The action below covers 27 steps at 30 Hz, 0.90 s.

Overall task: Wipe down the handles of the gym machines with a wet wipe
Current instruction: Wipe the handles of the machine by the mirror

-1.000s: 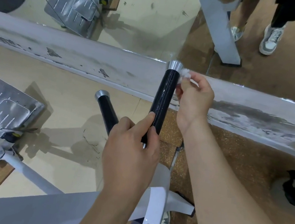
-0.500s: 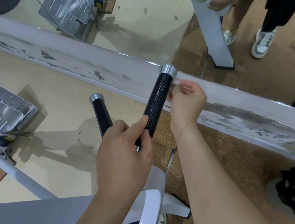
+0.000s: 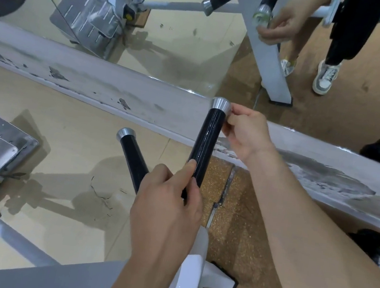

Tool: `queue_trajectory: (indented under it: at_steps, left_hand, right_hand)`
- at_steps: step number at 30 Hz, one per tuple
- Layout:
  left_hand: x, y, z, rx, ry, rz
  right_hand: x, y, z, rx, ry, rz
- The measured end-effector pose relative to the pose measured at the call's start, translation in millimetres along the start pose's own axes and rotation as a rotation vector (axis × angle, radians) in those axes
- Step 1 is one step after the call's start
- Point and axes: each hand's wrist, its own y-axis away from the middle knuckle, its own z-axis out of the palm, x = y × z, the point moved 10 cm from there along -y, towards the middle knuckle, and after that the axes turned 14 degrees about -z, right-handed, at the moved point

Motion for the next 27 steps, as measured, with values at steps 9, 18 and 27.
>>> queue_trajectory:
  at_steps: [9,18,27]
  left_hand:
    - [-1,-4,0,0.004,0.01,0.025]
    - [3,-5,-4,0.038,-0.044,0.038]
    - [-17,-12,4,-0.149,0.143,-0.167]
  right_hand:
    - [-87,-30,29,-0.287,0.797,-0.306]
    - [-58,-26,25,-0.415,0.745,-0.133]
    - [-104,39,66,-0.382,0.652,-0.379]
